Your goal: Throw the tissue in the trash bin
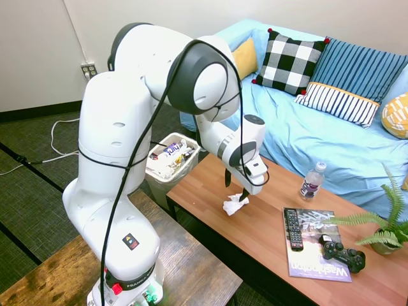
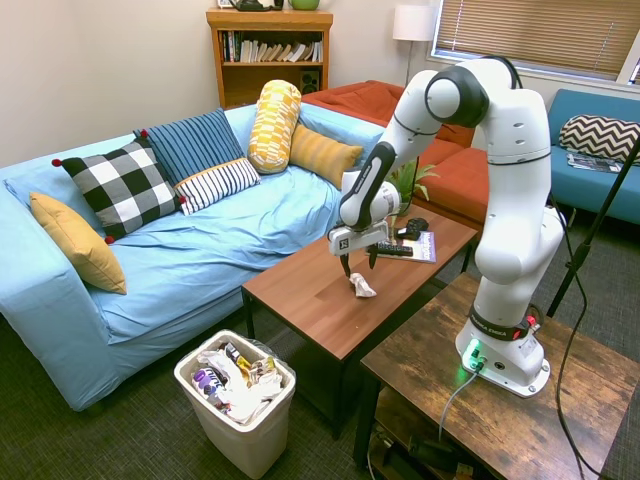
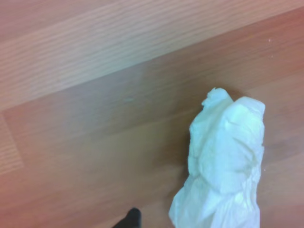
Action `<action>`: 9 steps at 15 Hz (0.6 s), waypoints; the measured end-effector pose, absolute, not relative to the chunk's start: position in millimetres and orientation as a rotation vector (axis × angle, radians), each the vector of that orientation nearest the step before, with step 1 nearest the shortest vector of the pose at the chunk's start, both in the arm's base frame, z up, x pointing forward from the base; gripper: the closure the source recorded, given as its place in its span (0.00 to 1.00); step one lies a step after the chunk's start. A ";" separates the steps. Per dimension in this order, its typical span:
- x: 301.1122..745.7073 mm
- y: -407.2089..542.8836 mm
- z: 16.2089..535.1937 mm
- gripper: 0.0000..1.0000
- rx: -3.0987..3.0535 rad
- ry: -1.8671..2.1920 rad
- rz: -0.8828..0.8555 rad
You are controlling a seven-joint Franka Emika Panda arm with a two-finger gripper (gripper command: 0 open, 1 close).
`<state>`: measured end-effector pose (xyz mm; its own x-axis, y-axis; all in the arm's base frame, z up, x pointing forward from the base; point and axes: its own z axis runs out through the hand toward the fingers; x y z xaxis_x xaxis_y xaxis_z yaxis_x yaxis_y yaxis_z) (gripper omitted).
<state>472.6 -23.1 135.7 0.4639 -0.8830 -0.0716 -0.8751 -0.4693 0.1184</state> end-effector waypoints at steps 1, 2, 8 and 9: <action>474.5 -26.0 126.6 0.00 2.622 -1.588 -0.197; 476.1 -29.4 119.0 0.00 2.613 -1.593 -0.202; 481.6 -40.0 100.6 1.00 2.593 -1.620 -0.208; 482.1 -40.8 99.1 1.00 2.592 -1.623 -0.209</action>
